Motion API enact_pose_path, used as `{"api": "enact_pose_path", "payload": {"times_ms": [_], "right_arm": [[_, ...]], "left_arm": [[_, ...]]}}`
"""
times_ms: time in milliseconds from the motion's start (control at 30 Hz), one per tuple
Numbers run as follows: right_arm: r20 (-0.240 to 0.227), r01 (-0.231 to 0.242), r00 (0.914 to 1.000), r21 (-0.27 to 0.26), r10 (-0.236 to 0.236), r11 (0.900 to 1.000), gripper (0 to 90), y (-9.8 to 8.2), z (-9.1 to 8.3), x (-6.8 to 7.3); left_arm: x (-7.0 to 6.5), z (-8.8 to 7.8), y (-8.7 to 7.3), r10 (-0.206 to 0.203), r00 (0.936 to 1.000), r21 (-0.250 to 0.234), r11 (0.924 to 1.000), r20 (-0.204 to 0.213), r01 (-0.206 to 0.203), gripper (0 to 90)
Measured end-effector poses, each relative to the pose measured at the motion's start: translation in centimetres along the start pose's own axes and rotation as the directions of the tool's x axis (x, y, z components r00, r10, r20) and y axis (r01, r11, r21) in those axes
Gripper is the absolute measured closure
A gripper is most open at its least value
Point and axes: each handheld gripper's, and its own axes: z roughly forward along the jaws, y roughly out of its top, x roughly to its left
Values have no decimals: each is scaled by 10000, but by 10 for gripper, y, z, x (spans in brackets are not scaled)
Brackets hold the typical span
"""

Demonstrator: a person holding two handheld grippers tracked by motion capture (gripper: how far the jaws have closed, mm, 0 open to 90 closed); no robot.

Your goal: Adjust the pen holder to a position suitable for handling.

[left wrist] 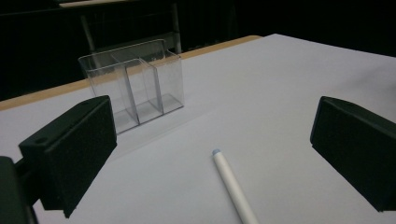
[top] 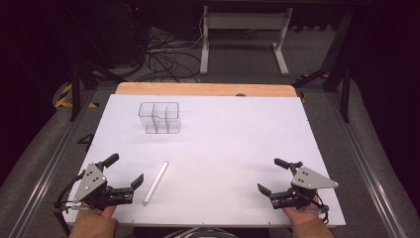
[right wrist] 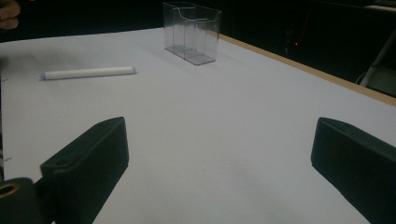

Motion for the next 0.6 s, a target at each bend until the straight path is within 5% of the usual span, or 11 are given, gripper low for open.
{"api": "enact_pose_path", "payload": {"times_ms": [600], "right_arm": [[-127, -162, 9998, -23, 162, 9999, 50, -3, 2, -2]], "left_arm": [[1, 0, 3, 194, 9998, 310, 9993, 3, -194, 46]]}}
